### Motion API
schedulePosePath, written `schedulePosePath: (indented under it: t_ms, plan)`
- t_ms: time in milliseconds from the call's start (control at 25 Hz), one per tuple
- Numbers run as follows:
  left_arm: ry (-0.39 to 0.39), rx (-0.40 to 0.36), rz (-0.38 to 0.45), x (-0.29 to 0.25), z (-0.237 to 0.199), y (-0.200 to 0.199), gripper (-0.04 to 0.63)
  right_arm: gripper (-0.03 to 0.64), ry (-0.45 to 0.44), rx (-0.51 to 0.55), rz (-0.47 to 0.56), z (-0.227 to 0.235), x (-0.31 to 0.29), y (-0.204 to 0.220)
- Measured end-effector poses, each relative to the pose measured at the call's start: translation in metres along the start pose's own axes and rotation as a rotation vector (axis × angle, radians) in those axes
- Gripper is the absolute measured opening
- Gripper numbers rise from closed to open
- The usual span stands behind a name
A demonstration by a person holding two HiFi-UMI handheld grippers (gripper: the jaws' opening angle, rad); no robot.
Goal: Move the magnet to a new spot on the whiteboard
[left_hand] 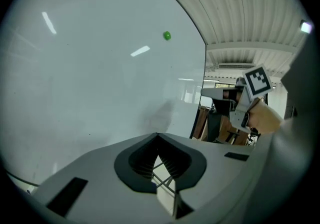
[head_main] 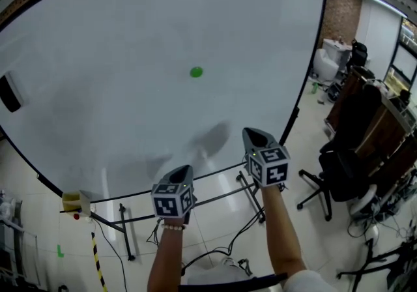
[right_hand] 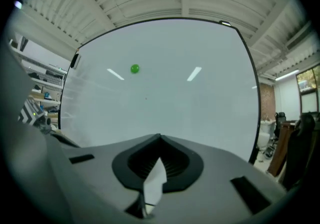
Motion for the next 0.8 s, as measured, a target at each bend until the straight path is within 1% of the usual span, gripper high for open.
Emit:
schedulePosePath:
  t_ms: [200, 360, 520, 640, 800]
  plan:
    - [-0.009, -0.004, -0.011, -0.012, 0.036, 0.018, -0.007, 0.002, -0.052, -0.128, -0.092, 0.007, 0.023, 0.083]
    - [-0.029, 0.008, -0.033, -0.019, 0.051, 0.04, -0.006, 0.002, -0.101, -0.204, -0.139, 0.0, 0.039, 0.129]
    - [-0.043, 0.01, -0.064, -0.015, 0.055, 0.062, -0.007, 0.002, -0.127, -0.256, -0.163, -0.013, 0.061, 0.158]
    - [-0.031, 0.01, -0.082, -0.007, 0.055, 0.075, -0.006, 0.002, -0.131, -0.277, -0.176, -0.03, 0.075, 0.169]
    - [-0.001, 0.003, -0.094, 0.023, 0.049, 0.09, -0.006, 0.002, -0.141, -0.294, -0.181, -0.076, 0.094, 0.17]
Point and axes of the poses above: the fingertips, and each gripper's own axes: x backward along the fingers, z to its right, y out of its underside, the point moved 6 cm from there along x, backward along the fingers, and after that the axes turned 9 degrees about x, right-handed, at the moved point
